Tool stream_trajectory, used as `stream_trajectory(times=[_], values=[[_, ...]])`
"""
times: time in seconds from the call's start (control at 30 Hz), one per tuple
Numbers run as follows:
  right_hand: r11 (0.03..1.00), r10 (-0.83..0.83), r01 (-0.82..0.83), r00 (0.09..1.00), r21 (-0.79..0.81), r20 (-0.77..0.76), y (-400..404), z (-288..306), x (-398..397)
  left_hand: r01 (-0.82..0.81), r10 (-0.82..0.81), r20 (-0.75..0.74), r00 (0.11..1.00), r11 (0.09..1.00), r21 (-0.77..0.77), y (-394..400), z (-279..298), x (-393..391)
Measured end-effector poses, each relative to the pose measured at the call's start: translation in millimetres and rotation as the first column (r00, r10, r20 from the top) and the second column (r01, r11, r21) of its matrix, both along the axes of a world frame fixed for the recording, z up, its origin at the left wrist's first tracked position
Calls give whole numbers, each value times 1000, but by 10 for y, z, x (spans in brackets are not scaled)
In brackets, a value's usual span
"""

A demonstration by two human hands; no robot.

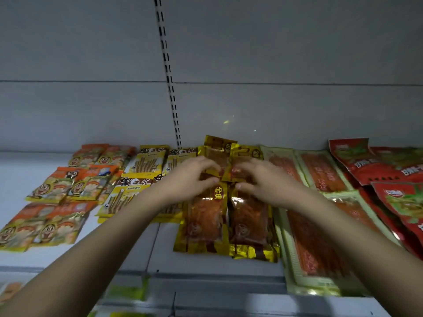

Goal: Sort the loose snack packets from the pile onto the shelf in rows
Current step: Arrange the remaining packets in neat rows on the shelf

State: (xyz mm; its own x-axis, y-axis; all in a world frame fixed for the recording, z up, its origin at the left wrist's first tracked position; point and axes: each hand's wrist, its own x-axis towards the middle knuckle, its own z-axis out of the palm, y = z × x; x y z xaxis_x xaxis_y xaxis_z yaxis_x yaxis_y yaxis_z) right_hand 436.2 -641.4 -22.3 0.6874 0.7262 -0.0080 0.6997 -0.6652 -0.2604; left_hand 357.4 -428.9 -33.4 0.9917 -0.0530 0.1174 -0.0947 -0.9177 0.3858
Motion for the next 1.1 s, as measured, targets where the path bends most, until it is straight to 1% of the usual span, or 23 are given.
stream_trajectory(times=[0.07,0.13,0.2,0.23,0.43,0.53,0.63,0.7,0.8,0.87,0.93,1.0,1.1], values=[[994,43,-52,994,-92,-102,-120,21,-294,81,-74,-117,990,995,53,-54,56,-322],[967,76,-112,984,-229,-159,-190,-22,-520,172,-148,-240,959,982,81,-99,3,-558],[935,81,-135,982,-327,-172,-187,-103,-646,213,-176,-281,944,971,108,-133,-113,-665],[933,73,-128,983,-338,-171,-173,-142,-676,218,-179,-273,945,968,122,-148,-163,-683],[961,13,-57,987,-272,-161,-133,-234,-710,209,-162,-193,968,944,256,-228,-208,-687],[968,-4,-33,989,-247,-147,-113,-241,-734,191,-145,-174,974,939,286,-255,-195,-700],[976,-15,-23,985,-218,-170,-112,-227,-748,183,-140,-173,975,946,268,-255,-148,-714],[991,-10,-16,981,-136,-191,-165,-149,-738,175,-141,-150,979,953,249,-259,-82,-712],[997,-80,81,979,-1,-186,-354,87,-652,160,-149,-76,986,971,175,-349,92,-628],[988,-143,148,982,39,-123,-531,214,-509,168,-165,-40,986,976,136,-492,183,-501],[981,-188,191,980,44,-69,-720,281,-323,186,-184,-21,983,978,98,-686,228,-323],[972,-232,233,971,13,-48,-929,285,-109,194,-194,-14,981,979,57,-911,212,-88],[965,-258,258,966,-57,-5,-1215,208,250,187,-184,-43,982,980,68,-1280,147,289]])
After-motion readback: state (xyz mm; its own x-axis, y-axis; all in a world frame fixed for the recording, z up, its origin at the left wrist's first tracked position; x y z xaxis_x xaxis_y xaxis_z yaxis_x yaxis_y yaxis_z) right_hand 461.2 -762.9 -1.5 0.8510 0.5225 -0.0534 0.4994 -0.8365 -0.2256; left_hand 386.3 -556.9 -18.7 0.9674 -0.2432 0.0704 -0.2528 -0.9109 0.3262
